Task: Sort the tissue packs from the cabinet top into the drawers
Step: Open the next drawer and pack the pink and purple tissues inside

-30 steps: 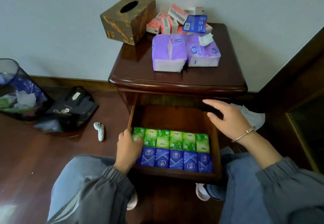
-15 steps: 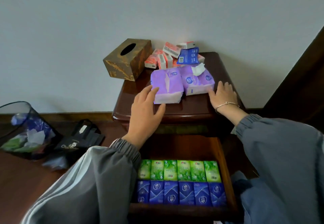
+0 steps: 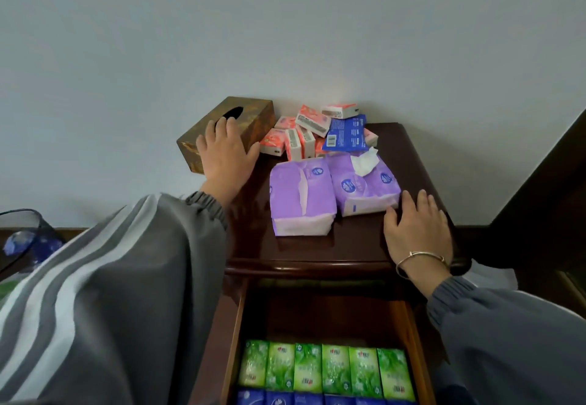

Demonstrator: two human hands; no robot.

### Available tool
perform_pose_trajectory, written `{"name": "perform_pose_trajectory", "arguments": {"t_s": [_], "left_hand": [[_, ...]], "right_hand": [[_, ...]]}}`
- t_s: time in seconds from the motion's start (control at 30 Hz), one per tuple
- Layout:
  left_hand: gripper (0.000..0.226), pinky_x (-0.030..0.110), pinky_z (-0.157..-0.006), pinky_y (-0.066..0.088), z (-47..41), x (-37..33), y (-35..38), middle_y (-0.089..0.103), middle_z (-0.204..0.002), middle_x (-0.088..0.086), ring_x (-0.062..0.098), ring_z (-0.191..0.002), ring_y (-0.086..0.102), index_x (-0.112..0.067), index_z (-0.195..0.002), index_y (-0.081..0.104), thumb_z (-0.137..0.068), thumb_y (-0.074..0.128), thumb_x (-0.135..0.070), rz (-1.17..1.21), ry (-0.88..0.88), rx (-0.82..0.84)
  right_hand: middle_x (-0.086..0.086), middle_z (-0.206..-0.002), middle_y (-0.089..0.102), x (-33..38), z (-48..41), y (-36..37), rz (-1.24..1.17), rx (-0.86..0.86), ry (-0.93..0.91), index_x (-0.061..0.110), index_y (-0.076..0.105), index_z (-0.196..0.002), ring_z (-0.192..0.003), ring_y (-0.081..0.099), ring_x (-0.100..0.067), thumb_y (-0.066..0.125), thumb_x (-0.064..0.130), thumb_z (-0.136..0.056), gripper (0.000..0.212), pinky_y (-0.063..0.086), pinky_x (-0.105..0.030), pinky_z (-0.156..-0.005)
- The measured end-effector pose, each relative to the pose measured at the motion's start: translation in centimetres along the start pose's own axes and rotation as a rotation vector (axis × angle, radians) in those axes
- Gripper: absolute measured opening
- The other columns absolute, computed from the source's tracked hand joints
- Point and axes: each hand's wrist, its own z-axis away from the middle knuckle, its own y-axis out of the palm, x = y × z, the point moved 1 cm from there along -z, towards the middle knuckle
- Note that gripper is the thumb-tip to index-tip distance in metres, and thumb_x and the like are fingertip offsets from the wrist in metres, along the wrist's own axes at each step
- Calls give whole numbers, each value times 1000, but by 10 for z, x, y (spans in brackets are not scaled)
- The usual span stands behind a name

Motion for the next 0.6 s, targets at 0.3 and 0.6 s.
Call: {"name": "perform_pose_trajectory", "arguments": {"t_s": [0.3,0.6], "left_hand": [[76,48,-103,27,-29,7,1,55,-127,18,37,-123,44,-6,-126,49,-78,53,-66,-238,-126,218],[58,52,-105,30,35,36,-22,62,-116,13,36,-122,45,-8,-114,54,-82,54,-57,-148,-100,168]], "right_hand": [[-13,-152,30,-1,1,1,1,-24,10,14,36,-143,-142,25,-26,38,27,-92,53,21,-39,-116],[-16,-148,35,7,16,-14,-155,-248,-157,9,35,-143,-133,37,-33,50,16,-85,60,37,-44,-105]]}}
